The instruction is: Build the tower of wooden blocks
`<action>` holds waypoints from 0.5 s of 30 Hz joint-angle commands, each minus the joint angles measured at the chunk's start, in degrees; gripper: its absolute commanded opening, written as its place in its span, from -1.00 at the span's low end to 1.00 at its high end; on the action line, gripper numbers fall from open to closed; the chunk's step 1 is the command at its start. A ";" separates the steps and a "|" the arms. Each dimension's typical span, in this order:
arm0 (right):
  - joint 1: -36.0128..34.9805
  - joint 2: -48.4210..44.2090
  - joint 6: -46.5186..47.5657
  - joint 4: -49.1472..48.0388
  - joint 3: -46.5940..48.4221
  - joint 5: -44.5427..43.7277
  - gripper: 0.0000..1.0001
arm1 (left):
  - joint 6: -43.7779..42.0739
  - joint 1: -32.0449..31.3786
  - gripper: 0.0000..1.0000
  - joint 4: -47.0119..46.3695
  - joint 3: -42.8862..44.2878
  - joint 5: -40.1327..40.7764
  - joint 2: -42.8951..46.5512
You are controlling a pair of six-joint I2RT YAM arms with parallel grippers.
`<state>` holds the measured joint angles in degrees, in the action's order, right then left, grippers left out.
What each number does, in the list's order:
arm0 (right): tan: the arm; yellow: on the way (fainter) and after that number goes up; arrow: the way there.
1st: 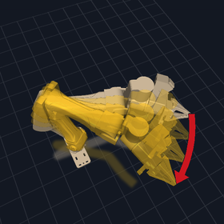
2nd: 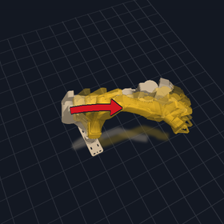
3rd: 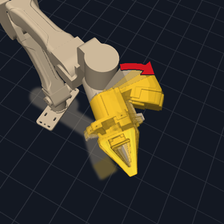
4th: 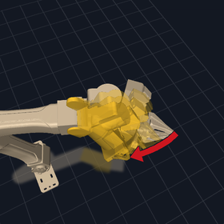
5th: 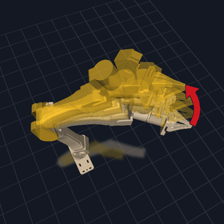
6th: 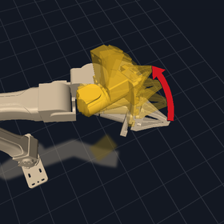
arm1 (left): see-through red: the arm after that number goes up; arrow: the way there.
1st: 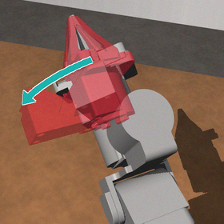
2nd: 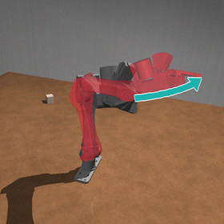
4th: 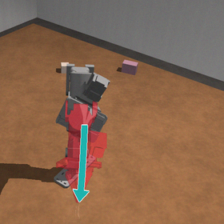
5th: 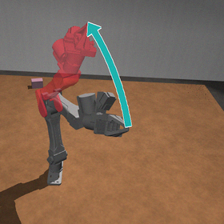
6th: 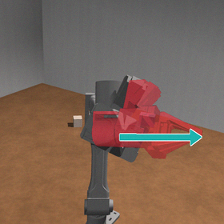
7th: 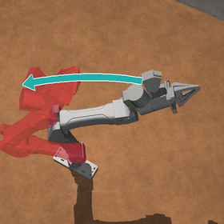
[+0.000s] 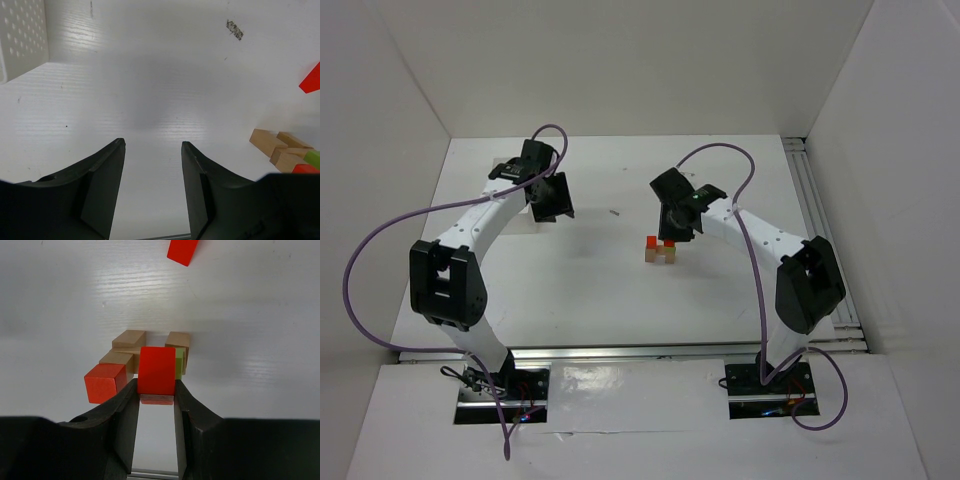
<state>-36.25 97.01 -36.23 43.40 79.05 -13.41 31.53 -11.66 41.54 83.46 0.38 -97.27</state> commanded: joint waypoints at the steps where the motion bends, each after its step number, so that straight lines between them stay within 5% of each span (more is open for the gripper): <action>1: -0.58 -0.33 -0.60 1.69 -0.38 -1.88 -0.70 | -0.77 0.32 0.22 -1.11 -0.05 -1.00 2.44; 15: -0.58 0.20 -0.60 1.69 -0.91 -2.50 -0.60 | -0.77 0.32 0.22 -1.64 -1.11 -1.00 3.50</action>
<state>-36.25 97.01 -36.23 44.21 78.30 -14.41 31.53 -11.66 41.04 82.70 0.08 -96.44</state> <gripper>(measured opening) 0.369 0.611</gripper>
